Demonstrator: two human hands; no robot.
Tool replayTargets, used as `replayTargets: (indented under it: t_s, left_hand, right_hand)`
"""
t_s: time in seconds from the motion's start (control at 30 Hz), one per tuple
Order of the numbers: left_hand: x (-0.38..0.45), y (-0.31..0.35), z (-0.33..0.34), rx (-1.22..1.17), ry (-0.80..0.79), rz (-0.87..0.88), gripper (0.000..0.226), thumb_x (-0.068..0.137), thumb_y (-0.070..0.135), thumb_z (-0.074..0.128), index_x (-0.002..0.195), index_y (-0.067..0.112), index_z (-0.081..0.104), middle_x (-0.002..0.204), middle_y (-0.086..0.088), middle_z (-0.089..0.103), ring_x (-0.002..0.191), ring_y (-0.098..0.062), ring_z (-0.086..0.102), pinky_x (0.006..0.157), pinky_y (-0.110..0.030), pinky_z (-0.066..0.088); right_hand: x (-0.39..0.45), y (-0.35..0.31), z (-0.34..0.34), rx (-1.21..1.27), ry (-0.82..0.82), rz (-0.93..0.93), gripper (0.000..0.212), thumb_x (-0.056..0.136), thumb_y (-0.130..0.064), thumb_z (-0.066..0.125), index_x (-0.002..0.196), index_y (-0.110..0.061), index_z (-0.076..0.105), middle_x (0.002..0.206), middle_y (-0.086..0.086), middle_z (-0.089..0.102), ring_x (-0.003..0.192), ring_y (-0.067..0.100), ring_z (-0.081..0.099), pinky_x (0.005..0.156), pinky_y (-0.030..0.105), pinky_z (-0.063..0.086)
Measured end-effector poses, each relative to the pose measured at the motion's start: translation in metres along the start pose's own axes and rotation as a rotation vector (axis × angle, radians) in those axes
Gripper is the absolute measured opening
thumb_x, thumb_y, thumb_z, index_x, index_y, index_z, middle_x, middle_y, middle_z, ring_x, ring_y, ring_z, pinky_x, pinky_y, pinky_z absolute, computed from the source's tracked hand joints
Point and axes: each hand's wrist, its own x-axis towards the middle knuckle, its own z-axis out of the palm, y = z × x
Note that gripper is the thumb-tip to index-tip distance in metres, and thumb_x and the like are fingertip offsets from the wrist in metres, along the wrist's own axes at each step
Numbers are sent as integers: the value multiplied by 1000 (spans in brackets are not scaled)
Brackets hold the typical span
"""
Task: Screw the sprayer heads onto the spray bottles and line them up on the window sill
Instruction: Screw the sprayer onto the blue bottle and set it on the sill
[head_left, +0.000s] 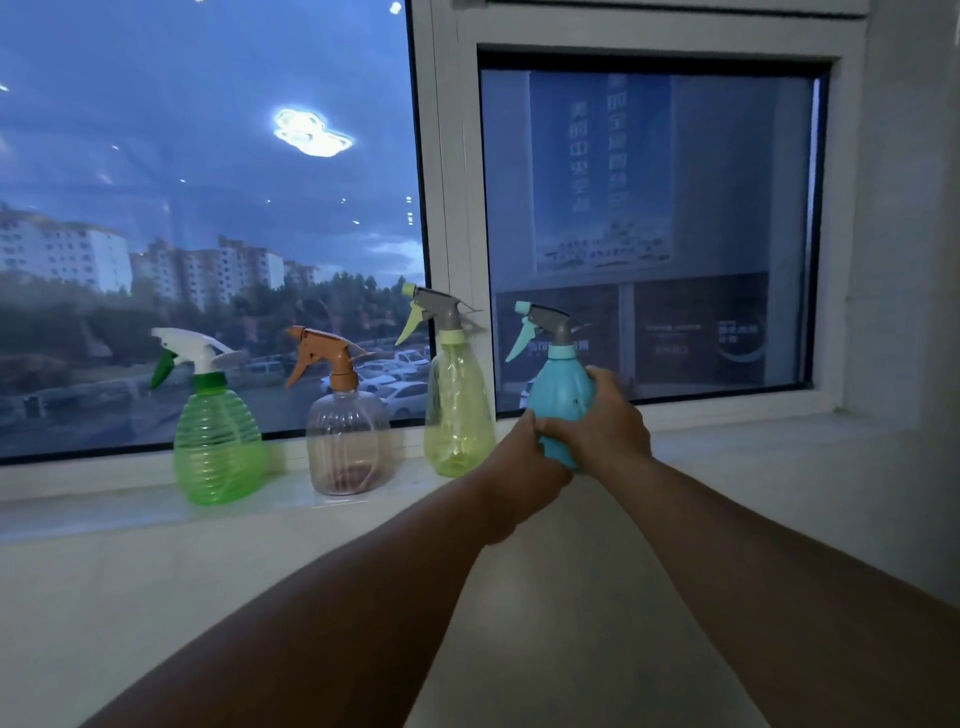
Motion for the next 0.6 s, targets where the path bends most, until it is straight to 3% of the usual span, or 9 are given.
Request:
replayTargets:
  t_s: [0.13,0.3,0.47,0.6]
  left_hand:
    - [10,-4,1,3,14,-11,50,86,-16,56,127,13,55,116,-12,67,98,-16,67,77,-24,59]
    - [9,-5,-2,20,7,-20,47,84,-14,55,102,28,61,102,-5,70,81,-7,70,70,-20,58]
    - [2,2,-4,4,39,-37,41,88,-8,59,117,21,60,105,-5,70,87,-11,69,65,-17,58]
    - [-16,17,-7,0,68,-20,45,89,-7,60,129,12,56,110,-6,68,88,-9,66,64,-15,57]
  right_hand:
    - [5,4,3,-41,5,5,86,67,-39,86,138,-28,38,126,7,59,106,30,60,86,43,53]
    - [7,6,6,-59,11,21,91,66,-44,86,139,-30,34,127,10,54,104,30,59,77,38,49]
    - [-1,4,6,-63,61,74,114,65,-46,88,153,-30,17,140,15,42,120,36,53,89,49,52]
    - [-16,-6,0,-75,216,-63,100,72,-48,81,152,-28,24,138,12,47,116,30,55,77,37,47]
